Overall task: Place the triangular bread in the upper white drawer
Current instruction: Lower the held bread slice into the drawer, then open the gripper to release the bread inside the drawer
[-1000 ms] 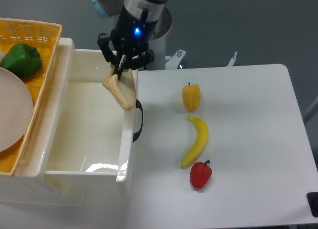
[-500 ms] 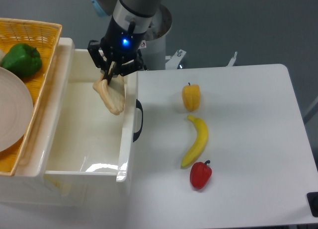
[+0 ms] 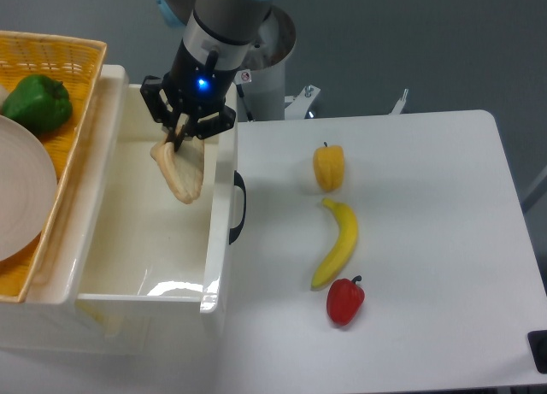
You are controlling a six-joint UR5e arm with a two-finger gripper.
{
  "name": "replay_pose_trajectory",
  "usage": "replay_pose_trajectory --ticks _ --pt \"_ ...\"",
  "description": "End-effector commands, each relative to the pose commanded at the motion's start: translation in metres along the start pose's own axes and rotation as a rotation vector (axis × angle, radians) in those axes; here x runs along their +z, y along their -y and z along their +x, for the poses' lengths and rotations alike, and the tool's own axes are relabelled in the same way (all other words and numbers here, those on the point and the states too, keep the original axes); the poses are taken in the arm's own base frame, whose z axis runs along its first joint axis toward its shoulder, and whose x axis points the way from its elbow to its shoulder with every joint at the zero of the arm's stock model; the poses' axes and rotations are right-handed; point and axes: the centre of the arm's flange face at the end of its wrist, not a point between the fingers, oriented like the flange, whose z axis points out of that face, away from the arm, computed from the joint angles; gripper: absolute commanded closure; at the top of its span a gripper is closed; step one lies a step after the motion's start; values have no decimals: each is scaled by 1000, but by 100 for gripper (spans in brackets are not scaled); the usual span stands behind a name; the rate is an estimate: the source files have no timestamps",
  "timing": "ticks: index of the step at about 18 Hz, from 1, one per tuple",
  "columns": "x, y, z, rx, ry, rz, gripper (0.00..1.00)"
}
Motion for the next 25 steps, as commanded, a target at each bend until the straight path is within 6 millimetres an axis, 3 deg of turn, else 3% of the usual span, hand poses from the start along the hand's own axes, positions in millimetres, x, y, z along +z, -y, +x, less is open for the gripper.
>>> replay_pose_trajectory --ticks 1,4,25 --pt "0 1 1 9 7 9 5" --pt "0 2 1 10 7 10 2" --pt "-4 3 -10 15 56 18 2"
